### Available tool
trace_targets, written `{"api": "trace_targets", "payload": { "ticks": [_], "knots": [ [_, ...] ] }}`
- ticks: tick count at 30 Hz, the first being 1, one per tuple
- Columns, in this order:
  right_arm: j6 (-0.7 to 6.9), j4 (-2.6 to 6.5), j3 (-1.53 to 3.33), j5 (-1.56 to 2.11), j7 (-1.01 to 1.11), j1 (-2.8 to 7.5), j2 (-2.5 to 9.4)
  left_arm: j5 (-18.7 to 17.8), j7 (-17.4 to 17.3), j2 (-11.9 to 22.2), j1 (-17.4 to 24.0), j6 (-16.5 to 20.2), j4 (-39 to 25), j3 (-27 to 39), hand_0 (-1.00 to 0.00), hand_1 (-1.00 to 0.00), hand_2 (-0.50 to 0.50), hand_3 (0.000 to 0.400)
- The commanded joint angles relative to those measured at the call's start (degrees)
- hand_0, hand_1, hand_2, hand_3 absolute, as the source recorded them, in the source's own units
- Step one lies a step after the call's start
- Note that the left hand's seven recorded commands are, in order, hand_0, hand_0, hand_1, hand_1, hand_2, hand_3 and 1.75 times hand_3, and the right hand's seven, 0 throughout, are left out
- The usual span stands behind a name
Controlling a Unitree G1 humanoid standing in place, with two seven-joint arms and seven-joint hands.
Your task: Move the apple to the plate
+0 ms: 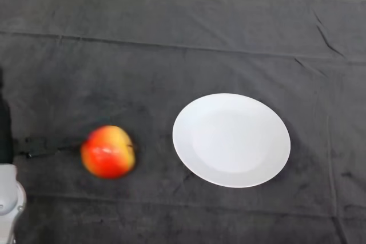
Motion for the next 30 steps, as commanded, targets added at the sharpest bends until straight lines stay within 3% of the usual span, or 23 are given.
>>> {"api": "trace_targets", "payload": {
  "ticks": [1, 18, 30],
  "knots": [
    [5.33, 5.63, -0.65, 0.71, -0.41, 5.88, 4.84, 1.0, -1.2, 0.1, 1.6, 1.1, -3.4, -1.1, 0.0, 0.0, 0.0, 0.0],
    [5.57, 5.27, -0.39, 0.93, -0.43, 6.0, 4.92, 1.6, -8.8, 3.8, 7.5, 6.8, -15.0, -4.7, 0.0, 0.0, 0.0, 0.0],
    [5.68, 5.09, -0.21, 1.1, -0.42, 6.05, 4.97, -0.5, -13.5, 7.0, 9.7, 9.1, -20.4, -2.6, 0.0, 0.0, 0.0, 0.0]
  ]
}}
